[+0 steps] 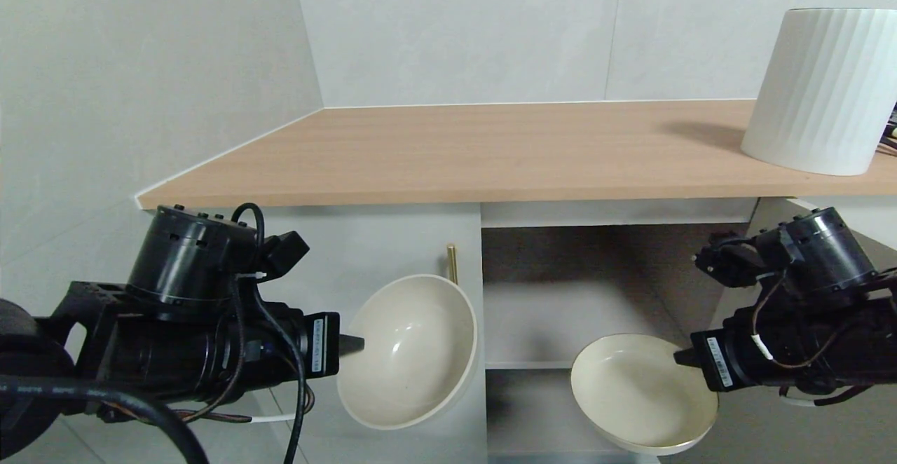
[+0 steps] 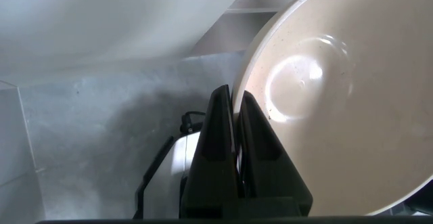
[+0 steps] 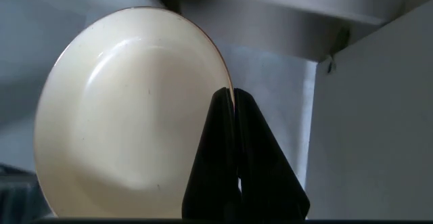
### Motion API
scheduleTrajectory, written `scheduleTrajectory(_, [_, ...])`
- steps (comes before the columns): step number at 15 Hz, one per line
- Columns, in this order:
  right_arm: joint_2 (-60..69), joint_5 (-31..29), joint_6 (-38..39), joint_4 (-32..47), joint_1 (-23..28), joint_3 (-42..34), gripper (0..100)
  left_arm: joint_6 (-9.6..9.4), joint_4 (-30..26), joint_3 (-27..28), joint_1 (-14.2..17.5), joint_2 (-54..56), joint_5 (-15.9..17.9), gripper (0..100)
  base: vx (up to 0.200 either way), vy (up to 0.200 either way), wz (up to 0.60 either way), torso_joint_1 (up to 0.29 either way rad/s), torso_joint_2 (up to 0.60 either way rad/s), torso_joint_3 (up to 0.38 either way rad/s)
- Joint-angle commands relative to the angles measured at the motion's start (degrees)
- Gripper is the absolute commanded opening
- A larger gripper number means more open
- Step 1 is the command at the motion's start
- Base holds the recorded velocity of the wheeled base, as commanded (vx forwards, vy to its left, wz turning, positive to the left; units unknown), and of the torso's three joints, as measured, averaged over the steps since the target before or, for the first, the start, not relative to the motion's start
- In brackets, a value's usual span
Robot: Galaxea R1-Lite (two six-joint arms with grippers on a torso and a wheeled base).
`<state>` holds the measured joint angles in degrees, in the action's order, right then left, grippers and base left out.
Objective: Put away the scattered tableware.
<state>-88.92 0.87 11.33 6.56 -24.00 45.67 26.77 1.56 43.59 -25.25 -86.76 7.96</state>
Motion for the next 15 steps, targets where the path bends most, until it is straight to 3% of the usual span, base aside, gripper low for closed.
scheduleTrajectory(1, [-4.77, 0.28, -0.08, -0.49, -0.69, 0.04, 0, 0.04, 0.02, 0.09, 0.02, -0.69, 0.04, 0, 0.000, 0.000, 0.00, 0.000, 0.00, 0.000])
scheduleTrajectory(5, [-18.04, 0.10, 0.80, -13.06, -0.69, 1.62, 0, 0.04, 0.02, 0.09, 0.11, -0.95, 0.04, 0, 0.000, 0.000, 0.00, 0.000, 0.00, 0.000])
scheduleTrajectory(6, [-24.72, -0.16, 0.63, -21.15, -0.52, 2.06, 0, 0.04, 0.02, 0.18, 0.11, -1.13, 0.04, 0, 0.000, 0.000, 0.00, 0.000, 0.00, 0.000])
scheduleTrajectory(8, [-29.73, -0.25, 0.28, -28.71, -0.43, 2.59, 0, 0.04, 0.02, 0.18, 0.11, -1.13, 0.04, 0, 0.000, 0.000, 0.00, 0.000, 0.00, 0.000])
scheduleTrajectory(10, [-35.27, -3.24, -1.04, -34.33, -0.43, 3.73, 0, 0.12, 0.02, 0.18, 0.11, -0.87, 0.04, 0, 0.000, 0.000, 0.00, 0.000, 0.00, 0.000])
scheduleTrajectory(15, [-43.80, -10.27, 7.22, -33.80, 1.42, 12.69, 0, 0.12, 0.02, 0.18, 0.02, -1.66, 0.04, 0, 0.000, 0.000, 0.00, 0.000, 0.00, 0.000])
